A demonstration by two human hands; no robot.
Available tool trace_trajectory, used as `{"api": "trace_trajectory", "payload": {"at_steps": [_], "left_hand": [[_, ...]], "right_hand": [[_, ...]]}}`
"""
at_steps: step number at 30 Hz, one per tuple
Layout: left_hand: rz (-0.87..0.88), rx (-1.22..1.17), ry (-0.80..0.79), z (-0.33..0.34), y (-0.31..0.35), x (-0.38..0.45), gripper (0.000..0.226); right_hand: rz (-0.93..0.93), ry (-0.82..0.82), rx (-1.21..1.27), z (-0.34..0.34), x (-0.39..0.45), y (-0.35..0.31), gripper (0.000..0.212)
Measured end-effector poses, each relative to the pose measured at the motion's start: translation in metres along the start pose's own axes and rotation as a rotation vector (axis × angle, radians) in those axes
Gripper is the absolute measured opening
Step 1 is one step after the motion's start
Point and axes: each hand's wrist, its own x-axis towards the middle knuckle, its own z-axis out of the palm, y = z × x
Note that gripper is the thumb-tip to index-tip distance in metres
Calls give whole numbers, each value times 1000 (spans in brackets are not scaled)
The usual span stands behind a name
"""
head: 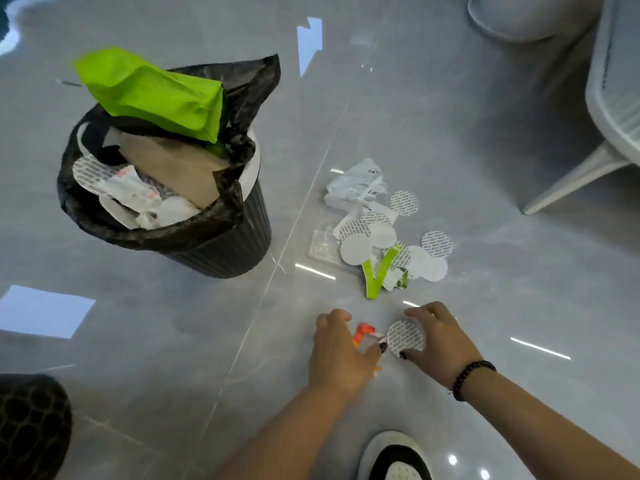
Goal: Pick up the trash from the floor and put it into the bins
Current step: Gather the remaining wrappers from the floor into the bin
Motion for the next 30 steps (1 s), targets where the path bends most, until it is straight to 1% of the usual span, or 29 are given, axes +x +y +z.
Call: {"api": "trace_trajectory", "payload": {"at_steps": [2,5,7,9,11,13,14,16,18,20,22,23,25,28,29,30], "left_hand": [[20,83,37,13,-3,-2,66],[81,169,88,24,-7,2,63],[145,193,96,29,-9,5,61],[215,250,81,31,-9,7,55],[260,276,48,32,-9,9,40],[286,236,10,31,-12,10,23],[291,216,-11,32,-13,11,20],[284,181,-33,30,-17,12,20],[242,116,-39,26,-21,13,23],[187,-5,-26,20,-25,15,30],[93,-167,-11,14,-25,15,34],[38,-245,-1,12,-24,15,32],[-50,-387,22,10,-21,16,28],[-128,-540,24,3,-11,16,27],[-147,-581,21,0,-6,17,26],[-165,-621,22,-4,-1,17,24]], "right_hand": [[50,16,27,2,3,10,72],[92,47,126,-1,11,19,71],[91,28,143,-2,16,22,70],[56,6,95,-2,19,21,71],[21,-14,34,-2,22,17,69],[-7,-34,-16,-3,25,14,63],[-19,-41,-29,-3,26,14,60],[-45,-54,-71,-3,28,14,58],[-74,-80,-166,-1,28,12,54],[-95,-104,-231,1,27,10,46],[-111,-130,-231,0,28,7,35],[-98,-135,-182,-3,30,7,31],[-14,-85,48,-14,37,7,25],[156,185,422,-34,53,15,27],[212,259,547,-42,59,17,29],[261,296,651,-49,66,20,33]]}}
